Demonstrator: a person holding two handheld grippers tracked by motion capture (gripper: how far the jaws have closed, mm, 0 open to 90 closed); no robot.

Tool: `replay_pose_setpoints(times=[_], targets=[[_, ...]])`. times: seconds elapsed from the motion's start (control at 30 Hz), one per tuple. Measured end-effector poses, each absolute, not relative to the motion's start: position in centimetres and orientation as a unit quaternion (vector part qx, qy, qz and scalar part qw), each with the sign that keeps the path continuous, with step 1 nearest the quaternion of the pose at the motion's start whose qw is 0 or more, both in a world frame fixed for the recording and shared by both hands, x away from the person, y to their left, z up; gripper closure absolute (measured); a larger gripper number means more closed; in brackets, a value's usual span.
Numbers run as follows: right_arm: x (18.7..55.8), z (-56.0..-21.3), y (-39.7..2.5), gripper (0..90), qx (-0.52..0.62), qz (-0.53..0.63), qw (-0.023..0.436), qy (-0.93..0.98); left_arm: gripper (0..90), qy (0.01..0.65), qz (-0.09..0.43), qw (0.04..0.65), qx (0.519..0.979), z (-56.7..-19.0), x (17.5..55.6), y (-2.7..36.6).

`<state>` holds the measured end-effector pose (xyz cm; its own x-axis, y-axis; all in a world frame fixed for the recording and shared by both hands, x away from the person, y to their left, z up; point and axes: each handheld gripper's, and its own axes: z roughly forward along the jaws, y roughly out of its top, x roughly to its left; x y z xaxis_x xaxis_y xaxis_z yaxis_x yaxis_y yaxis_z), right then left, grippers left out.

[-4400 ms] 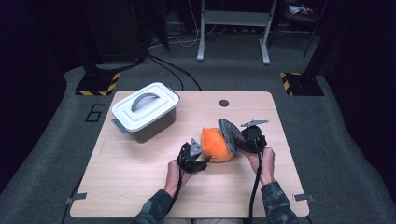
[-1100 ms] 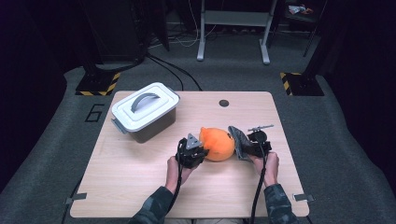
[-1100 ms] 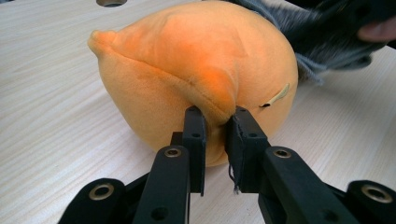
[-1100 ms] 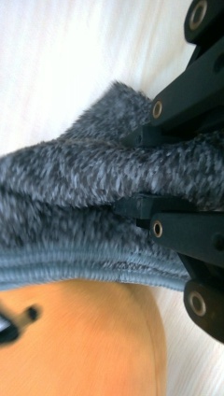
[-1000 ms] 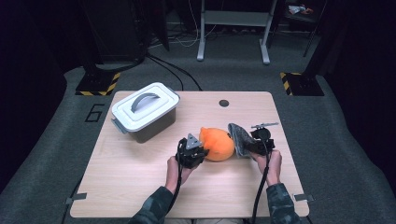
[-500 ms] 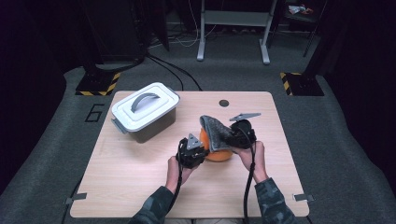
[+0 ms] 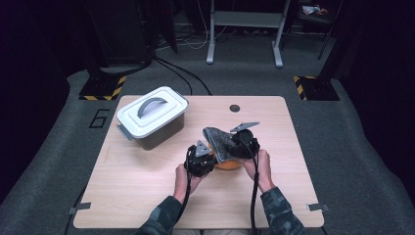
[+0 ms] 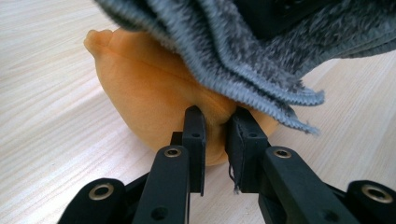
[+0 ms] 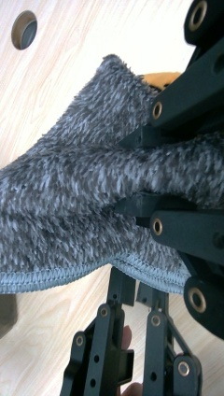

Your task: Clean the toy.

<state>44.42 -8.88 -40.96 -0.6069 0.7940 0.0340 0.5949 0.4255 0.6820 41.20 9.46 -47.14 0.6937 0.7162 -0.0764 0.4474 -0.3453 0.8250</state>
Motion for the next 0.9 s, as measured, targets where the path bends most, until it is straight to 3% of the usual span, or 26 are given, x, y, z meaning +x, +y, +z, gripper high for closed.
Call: replay_pose_setpoints(times=[0.47,0.9], targets=[[44.7,-41.8,-13.1,75.1,0.471,0.329,0.163,0.802,77.6,0.359,0.149,0.448,0.805,-47.3,41.3,9.5],[45.8,-46.4,-16.8,75.0,0.541,0.278,0.137,0.782,77.6,0.359,0.147,0.449,0.805,-47.4,41.4,9.7]])
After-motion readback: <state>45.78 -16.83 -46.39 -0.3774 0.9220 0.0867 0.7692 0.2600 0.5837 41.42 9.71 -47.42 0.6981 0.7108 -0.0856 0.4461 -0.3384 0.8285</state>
